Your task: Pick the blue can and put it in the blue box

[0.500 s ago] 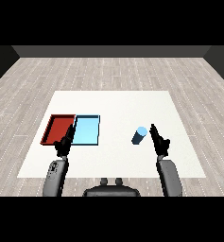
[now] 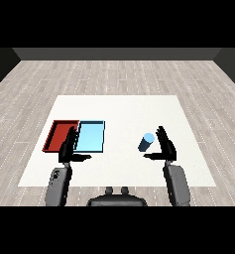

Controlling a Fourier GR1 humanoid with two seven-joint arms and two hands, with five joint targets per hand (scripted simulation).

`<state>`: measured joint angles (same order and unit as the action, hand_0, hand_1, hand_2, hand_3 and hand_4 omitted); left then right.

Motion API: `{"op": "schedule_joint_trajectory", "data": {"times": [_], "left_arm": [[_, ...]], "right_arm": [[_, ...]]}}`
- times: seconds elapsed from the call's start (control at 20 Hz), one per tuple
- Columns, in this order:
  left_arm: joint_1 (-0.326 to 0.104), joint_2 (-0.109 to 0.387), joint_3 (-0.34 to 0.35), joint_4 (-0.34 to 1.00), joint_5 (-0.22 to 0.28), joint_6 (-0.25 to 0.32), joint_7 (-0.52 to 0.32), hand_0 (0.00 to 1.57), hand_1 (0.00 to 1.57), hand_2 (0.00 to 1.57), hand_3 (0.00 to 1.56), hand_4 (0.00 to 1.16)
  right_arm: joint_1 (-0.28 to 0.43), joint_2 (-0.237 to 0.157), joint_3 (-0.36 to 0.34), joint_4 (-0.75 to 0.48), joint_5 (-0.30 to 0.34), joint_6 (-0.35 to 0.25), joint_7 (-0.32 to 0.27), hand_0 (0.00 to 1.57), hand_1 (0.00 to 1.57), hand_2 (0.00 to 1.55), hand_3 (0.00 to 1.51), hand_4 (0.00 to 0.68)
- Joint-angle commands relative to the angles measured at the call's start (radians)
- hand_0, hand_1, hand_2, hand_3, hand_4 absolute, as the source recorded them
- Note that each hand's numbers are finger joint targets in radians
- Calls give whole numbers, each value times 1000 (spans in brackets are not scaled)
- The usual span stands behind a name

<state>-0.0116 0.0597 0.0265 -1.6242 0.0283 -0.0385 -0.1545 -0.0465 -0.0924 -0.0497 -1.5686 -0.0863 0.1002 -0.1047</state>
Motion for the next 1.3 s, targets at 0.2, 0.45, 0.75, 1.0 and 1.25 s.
{"op": "schedule_joint_trajectory", "data": {"times": [0.2,0.45,0.75,1.0,1.25], "left_arm": [[-41,15,48,27,92,-84,-117,0,0,0,0,0],[39,-3,27,35,51,-81,-189,0,0,0,0,0],[-28,33,74,61,105,-114,-150,0,0,0,0,0],[22,7,44,-7,72,-77,-136,0,0,0,0,0],[-15,3,53,22,91,-79,-129,0,0,0,0,0]], "right_arm": [[-51,-41,-53,82,-76,120,-116,0,0,0,0,0],[-31,-4,-43,129,-47,113,-205,0,0,0,0,0],[0,-19,-83,27,-107,88,-79,0,0,0,0,0],[-54,40,-58,192,-40,24,-169,0,0,0,0,0],[-153,1,-105,306,-77,39,-153,0,0,0,0,0]]}}
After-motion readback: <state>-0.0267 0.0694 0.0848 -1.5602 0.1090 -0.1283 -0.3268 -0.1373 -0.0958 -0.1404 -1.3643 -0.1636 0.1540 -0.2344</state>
